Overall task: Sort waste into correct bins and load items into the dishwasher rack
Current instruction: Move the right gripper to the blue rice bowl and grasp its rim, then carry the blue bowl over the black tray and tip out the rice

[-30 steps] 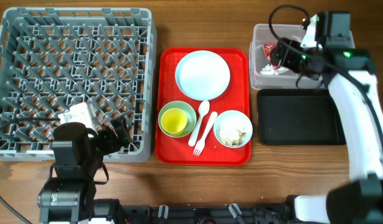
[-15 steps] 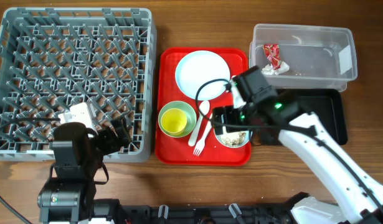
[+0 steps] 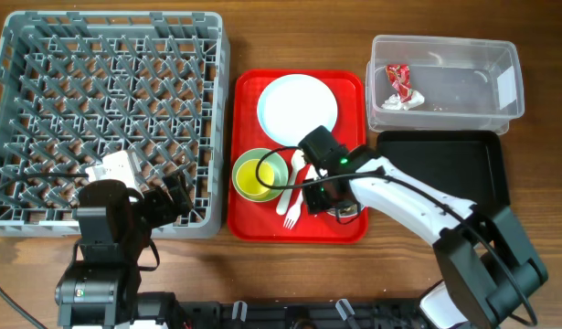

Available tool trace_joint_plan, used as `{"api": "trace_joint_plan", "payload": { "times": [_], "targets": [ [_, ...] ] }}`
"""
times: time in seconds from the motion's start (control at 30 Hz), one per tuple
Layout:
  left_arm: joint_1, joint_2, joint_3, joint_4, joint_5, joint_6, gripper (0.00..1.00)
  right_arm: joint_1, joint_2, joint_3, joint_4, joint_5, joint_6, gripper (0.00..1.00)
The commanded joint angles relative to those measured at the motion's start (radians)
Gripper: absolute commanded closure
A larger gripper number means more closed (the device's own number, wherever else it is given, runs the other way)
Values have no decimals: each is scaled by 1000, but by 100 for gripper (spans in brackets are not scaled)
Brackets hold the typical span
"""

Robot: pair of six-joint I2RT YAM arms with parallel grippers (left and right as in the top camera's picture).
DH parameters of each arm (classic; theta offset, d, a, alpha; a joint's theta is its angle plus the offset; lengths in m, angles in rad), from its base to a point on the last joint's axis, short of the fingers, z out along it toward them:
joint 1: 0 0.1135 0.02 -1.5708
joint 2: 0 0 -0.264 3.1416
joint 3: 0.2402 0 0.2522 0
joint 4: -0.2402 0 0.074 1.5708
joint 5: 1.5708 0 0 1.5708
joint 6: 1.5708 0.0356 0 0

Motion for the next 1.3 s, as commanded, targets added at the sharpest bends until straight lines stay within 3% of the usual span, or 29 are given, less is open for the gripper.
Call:
{"api": "trace_joint_plan", "payload": {
  "times": [0.0, 0.33, 0.87, 1.0, 1.27],
  "targets": [
    [4, -3, 16, 2, 8, 20, 0, 30, 13, -4, 12, 77, 52, 63],
    [4, -3, 17, -1, 8, 20, 0, 31, 6, 68, -2, 122, 87, 61],
    [4, -3, 16, -1, 8, 20, 0, 31, 8, 48, -27, 122, 177, 96],
    [4, -3, 16, -1, 8, 20, 0, 31, -1, 74, -63, 108, 180, 96],
    [4, -3, 16, -1, 8, 20, 0, -40, -209, 217, -208, 151, 169, 96]
  ]
}}
